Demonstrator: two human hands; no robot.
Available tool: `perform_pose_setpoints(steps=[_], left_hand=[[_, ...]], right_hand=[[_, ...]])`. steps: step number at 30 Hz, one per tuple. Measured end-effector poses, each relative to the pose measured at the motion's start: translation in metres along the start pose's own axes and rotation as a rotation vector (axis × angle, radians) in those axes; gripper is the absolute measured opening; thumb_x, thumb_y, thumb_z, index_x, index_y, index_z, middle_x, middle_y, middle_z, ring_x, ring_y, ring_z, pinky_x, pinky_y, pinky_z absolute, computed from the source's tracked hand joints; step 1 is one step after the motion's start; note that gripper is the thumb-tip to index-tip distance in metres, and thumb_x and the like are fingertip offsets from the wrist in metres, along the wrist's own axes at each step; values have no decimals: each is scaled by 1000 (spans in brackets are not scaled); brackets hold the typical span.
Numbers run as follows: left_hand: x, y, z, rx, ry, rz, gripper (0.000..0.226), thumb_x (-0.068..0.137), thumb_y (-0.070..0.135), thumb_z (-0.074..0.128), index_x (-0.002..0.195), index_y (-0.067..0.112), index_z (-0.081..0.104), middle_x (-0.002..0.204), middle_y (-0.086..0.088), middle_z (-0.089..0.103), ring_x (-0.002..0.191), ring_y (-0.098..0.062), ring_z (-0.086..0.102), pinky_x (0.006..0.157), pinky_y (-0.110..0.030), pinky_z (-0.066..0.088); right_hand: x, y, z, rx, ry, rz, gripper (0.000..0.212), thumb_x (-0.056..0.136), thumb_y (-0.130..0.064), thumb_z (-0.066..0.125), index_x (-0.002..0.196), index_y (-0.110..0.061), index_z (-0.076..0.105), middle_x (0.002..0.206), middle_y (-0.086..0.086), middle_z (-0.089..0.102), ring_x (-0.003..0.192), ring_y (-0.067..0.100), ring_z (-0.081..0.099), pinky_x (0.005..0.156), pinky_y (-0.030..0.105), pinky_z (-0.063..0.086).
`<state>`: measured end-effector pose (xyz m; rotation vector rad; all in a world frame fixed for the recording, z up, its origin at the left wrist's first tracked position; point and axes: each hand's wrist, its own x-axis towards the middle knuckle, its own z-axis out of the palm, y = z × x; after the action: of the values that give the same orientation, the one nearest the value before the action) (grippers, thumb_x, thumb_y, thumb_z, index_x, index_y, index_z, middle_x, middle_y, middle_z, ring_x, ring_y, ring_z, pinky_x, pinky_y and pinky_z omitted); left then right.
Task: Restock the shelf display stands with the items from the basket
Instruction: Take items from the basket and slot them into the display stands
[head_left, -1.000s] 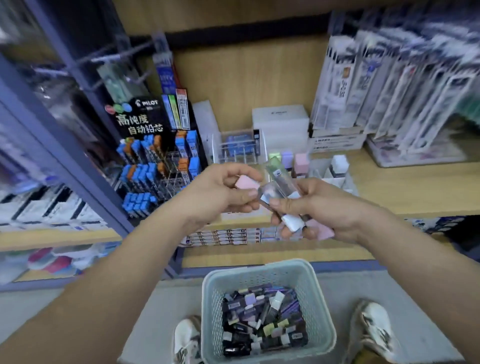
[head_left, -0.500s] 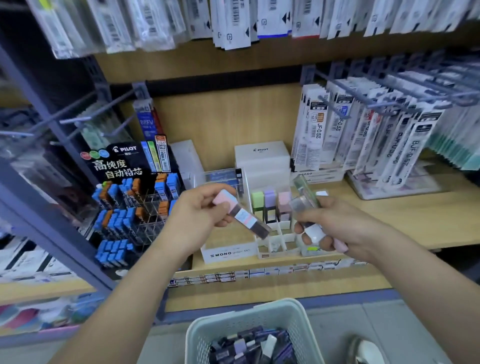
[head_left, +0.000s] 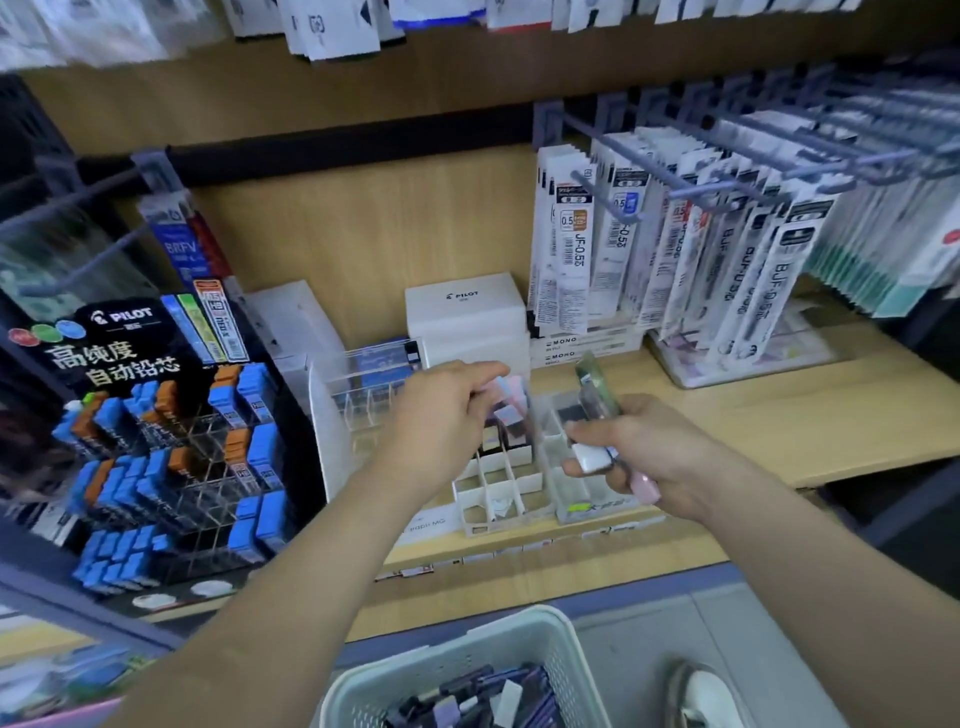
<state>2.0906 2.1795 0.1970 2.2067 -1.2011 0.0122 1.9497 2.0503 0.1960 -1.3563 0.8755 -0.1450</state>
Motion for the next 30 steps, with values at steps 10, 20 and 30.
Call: perform_pose_setpoints(steps=[10, 20, 30], left_hand=[[3, -11, 28, 113, -6, 49, 18, 89, 20, 61, 106, 24, 59, 86, -2, 68, 77, -22, 64, 68, -35, 52], [4, -15, 38, 62, 48, 125, 17, 84, 10, 67, 98, 15, 75, 95, -3, 64, 80, -19, 63, 78, -22, 48], [9, -11, 39, 7, 88, 64, 11, 84, 14, 69, 90, 16, 77, 91, -1, 69, 81, -17, 64, 78, -26, 49]], right_hand=[[6, 5, 2, -14, -3, -13, 12, 88, -5, 68, 97, -4, 60, 66, 7, 65, 66, 20, 72, 37, 19, 27], [2, 4, -6, 66, 20, 47, 17, 91, -6, 64, 107, -3, 58, 83, 10, 63, 58, 17, 70, 36, 18, 27], [1, 3, 2, 62, -25, 64, 6, 90, -10, 66, 94, -7, 63, 63, 6, 69, 59, 17, 69, 34, 16, 29]])
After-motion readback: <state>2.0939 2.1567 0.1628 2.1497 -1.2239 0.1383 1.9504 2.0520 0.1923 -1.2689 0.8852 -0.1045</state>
